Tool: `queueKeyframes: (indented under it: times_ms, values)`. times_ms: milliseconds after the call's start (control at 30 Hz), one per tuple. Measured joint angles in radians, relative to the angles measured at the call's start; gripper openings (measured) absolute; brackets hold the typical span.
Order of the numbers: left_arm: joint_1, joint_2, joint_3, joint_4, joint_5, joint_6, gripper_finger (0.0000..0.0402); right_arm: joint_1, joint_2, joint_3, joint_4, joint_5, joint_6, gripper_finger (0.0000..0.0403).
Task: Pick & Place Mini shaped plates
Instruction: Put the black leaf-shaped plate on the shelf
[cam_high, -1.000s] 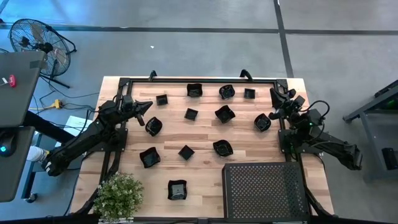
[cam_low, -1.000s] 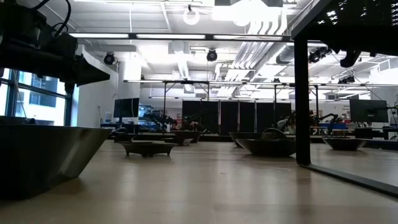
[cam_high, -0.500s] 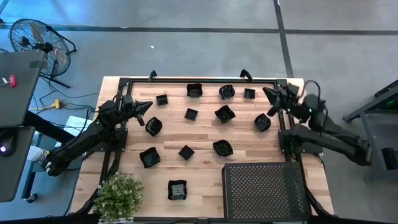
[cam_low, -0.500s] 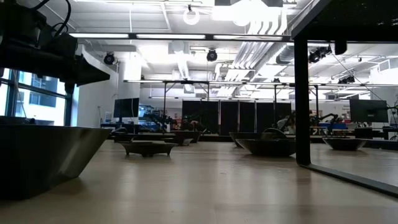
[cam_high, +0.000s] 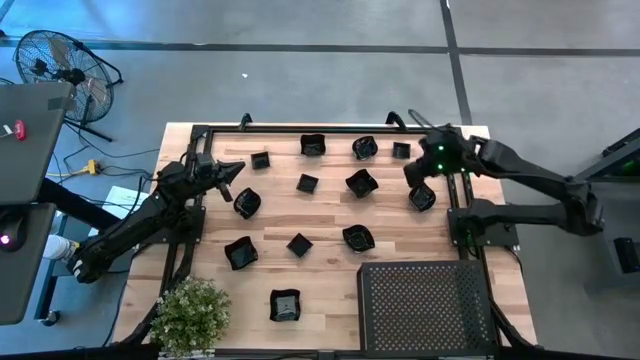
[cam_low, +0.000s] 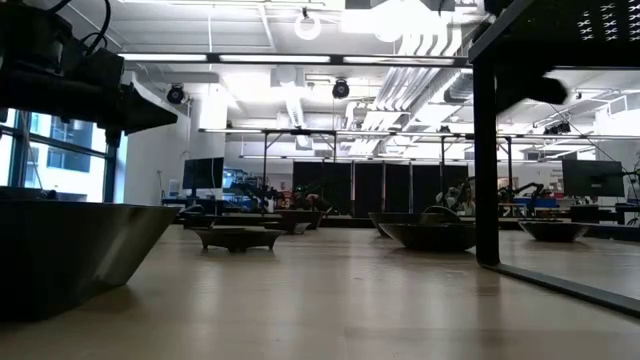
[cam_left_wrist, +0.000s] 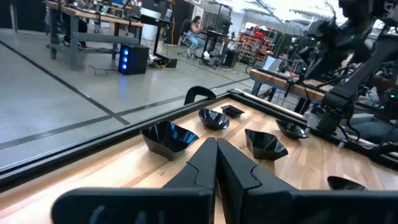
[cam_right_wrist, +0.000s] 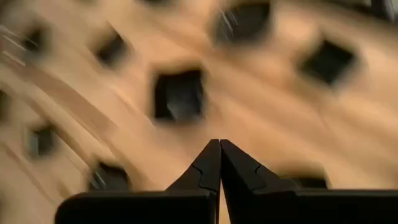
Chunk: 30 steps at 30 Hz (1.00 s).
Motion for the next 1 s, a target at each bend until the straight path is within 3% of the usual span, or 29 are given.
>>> queueKeyframes:
  times_ms: [133,267,433,600,1000]
  values:
    - [0.000,0.000,0.000,0.000,0.028,-0.023,0.0001,-0.003,0.022,-0.024,-0.173,-0.008,0.048,0.0000]
    - [0.000,0.000,0.000,-0.003,0.027,-0.129,0.0001,-0.077,0.053,-0.092,-0.144,-0.020,0.045,0.0000]
    - [0.000,0.000,0.000,-0.011,0.002,-0.160,0.0001,-0.205,0.183,-0.124,-0.102,-0.065,-0.099,0.0000]
    - [0.000,0.002,0.000,-0.032,0.000,-0.159,0.0001,-0.307,0.317,-0.126,-0.121,-0.034,-0.250,0.0003]
    - [0.000,0.003,0.000,-0.033,0.000,-0.158,0.0001,-0.431,0.466,-0.129,-0.070,-0.019,-0.495,0.0118]
